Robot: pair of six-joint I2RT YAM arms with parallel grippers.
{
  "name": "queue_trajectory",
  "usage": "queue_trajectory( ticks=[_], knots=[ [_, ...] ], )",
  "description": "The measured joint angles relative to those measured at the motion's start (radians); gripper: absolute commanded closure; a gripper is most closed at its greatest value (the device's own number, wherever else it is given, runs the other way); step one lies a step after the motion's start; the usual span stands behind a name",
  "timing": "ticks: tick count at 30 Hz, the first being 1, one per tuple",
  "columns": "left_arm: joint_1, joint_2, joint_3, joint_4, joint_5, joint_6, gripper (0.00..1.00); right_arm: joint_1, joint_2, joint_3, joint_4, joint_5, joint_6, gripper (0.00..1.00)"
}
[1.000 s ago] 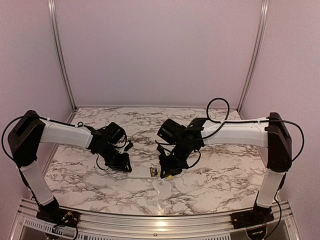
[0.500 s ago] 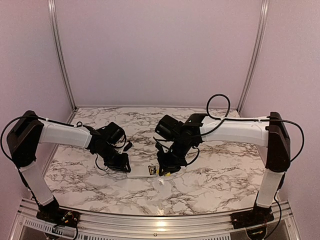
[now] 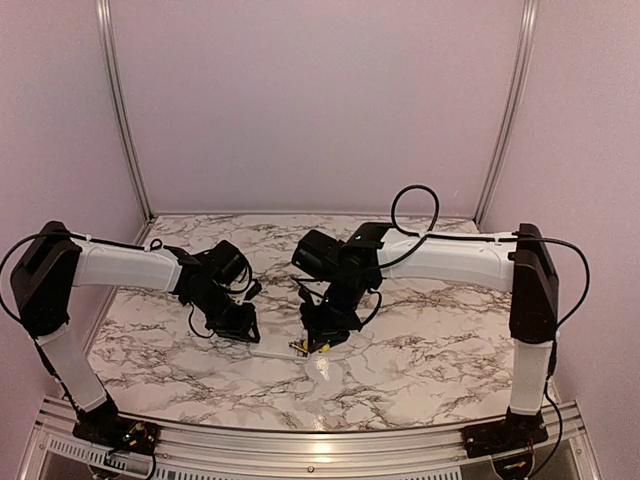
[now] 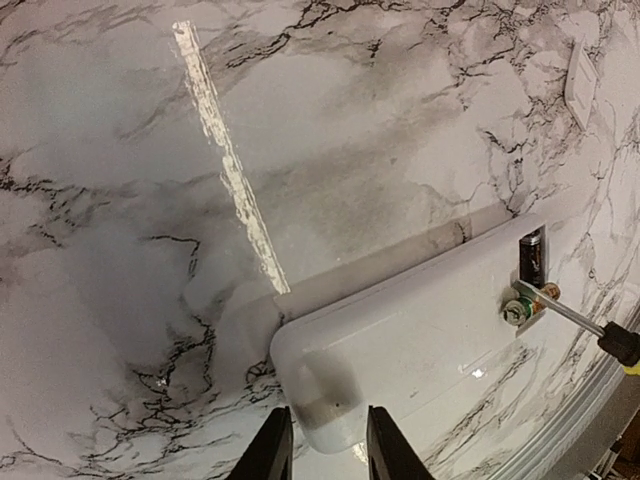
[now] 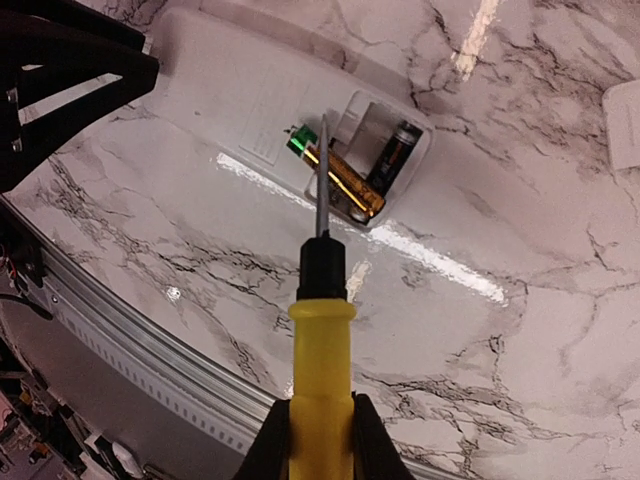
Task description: Unload the batteries from the remote control
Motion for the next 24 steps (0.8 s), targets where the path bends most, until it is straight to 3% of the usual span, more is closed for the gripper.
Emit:
queue_trajectory(
  ticks=[24],
  knots=[
    [-0.007,-0.003,0.001,0.0,0.0,-0.026,0.71,0.021,-0.036,-0.033,-0.024,-0.01,-0.01,1.0]
  ],
)
